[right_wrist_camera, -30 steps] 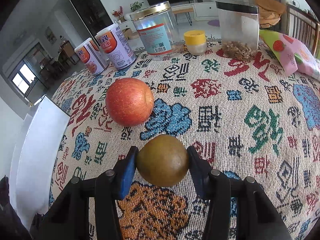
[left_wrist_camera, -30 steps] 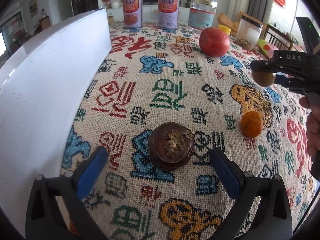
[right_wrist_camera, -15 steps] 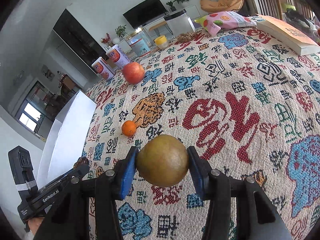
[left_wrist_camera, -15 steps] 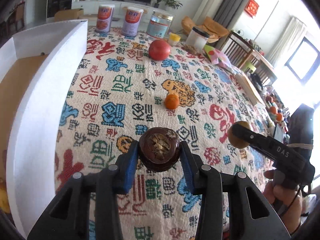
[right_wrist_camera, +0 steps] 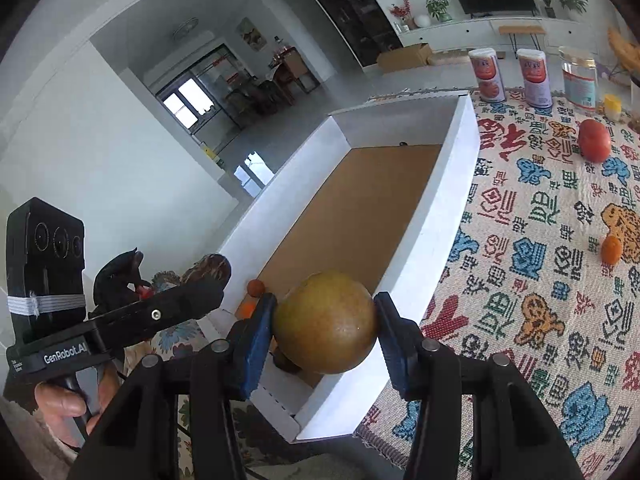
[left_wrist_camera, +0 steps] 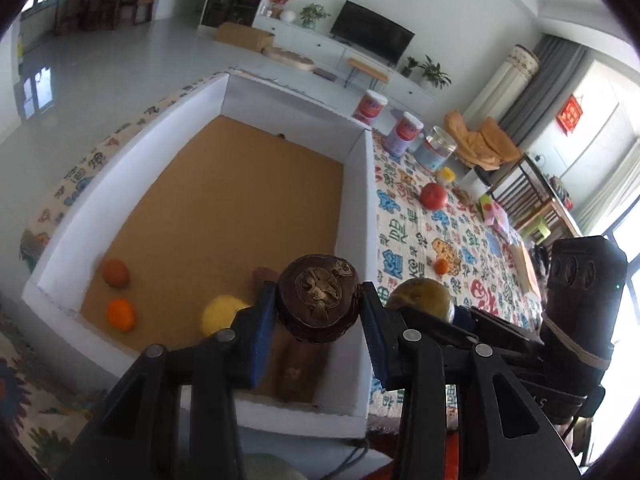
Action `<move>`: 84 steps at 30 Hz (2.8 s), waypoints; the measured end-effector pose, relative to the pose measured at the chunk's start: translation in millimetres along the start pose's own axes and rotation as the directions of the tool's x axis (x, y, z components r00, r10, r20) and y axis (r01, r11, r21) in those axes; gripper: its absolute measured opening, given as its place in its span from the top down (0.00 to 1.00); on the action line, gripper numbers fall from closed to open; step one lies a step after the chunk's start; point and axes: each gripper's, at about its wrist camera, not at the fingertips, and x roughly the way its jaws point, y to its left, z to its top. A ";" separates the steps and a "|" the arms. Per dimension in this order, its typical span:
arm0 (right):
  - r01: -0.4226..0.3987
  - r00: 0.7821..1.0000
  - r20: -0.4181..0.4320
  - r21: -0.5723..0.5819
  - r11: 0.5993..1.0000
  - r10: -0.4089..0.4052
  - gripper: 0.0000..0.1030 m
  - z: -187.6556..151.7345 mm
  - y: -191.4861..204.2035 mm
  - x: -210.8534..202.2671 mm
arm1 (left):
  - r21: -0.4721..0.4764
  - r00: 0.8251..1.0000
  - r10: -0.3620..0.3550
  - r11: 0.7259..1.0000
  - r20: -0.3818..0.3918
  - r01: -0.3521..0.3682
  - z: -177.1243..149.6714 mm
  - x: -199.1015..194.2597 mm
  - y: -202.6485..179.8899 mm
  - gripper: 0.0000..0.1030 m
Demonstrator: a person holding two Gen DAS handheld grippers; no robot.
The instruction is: Organize fruits
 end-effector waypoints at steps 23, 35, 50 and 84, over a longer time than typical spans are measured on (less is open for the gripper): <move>0.396 0.894 0.328 -0.263 0.880 -0.304 0.04 6.2 51.8 1.8 | 0.006 0.950 0.180 0.982 0.254 -0.187 2.6 4.4 12.2 0.09; 0.690 0.660 0.274 0.146 0.709 -0.699 0.00 -37.3 -142.4 -93.0 | 0.353 0.981 -0.195 0.918 0.006 0.181 -58.3 71.6 -174.7 0.07; 0.754 0.567 0.105 0.332 0.566 -0.817 0.00 -82.3 -267.6 -129.7 | 0.456 0.995 0.095 0.884 0.039 -0.102 -75.4 227.0 -221.7 0.06; 0.758 0.611 -0.052 0.327 0.564 -0.790 0.00 -95.1 -313.4 -107.6 | 0.548 1.000 -0.021 0.836 -0.014 0.025 -58.6 275.1 -278.9 0.03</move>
